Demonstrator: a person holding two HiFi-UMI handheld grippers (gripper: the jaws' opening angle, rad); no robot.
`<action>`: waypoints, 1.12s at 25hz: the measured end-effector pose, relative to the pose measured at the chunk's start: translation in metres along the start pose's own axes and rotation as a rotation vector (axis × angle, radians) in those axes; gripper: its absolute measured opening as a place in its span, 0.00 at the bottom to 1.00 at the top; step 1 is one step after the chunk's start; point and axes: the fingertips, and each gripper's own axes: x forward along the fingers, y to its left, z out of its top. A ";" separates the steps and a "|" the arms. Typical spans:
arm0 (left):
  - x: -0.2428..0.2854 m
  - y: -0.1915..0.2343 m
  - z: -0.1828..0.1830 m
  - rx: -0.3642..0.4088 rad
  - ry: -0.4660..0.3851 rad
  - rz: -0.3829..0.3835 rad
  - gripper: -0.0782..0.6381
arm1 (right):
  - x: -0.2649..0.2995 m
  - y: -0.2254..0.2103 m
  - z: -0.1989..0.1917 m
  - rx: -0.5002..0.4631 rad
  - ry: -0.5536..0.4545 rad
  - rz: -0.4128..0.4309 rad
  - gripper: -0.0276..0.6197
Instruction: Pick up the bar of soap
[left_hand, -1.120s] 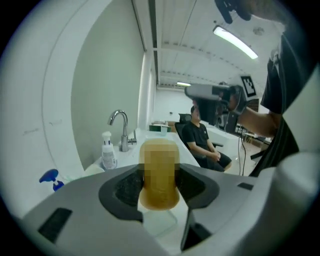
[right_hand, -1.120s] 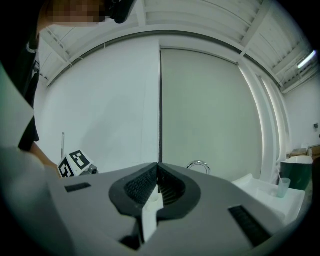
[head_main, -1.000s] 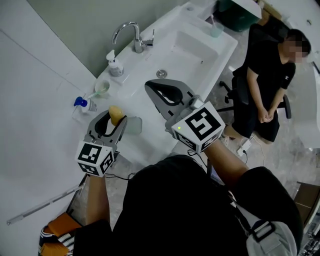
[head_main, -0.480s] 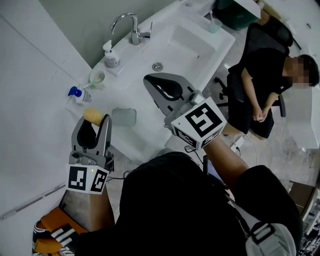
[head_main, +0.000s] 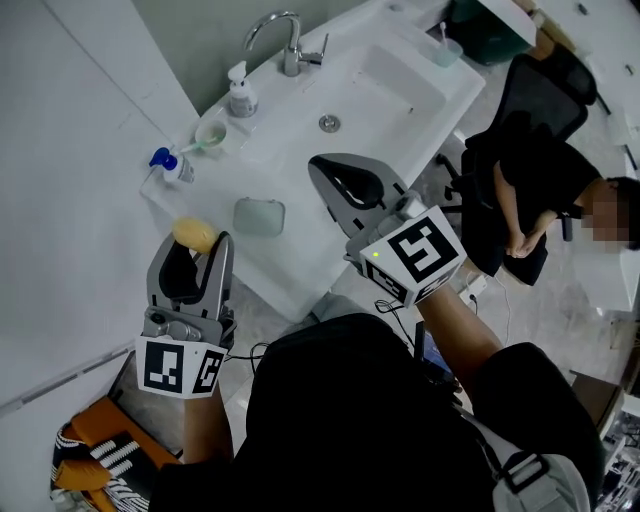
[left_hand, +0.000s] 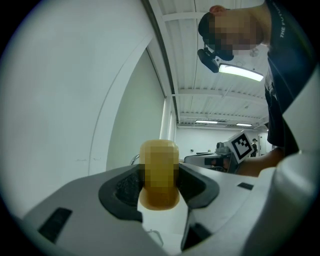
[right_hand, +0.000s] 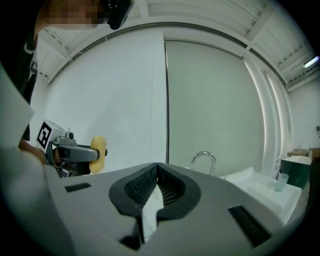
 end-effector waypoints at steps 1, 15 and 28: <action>-0.002 0.000 -0.001 0.002 0.002 -0.003 0.40 | 0.001 0.004 -0.002 0.000 0.008 0.004 0.05; -0.041 -0.019 -0.008 -0.028 -0.009 -0.049 0.40 | -0.027 0.048 -0.039 0.015 0.118 -0.001 0.05; -0.057 -0.057 -0.015 -0.057 -0.008 -0.076 0.40 | -0.068 0.052 -0.038 0.002 0.103 -0.026 0.05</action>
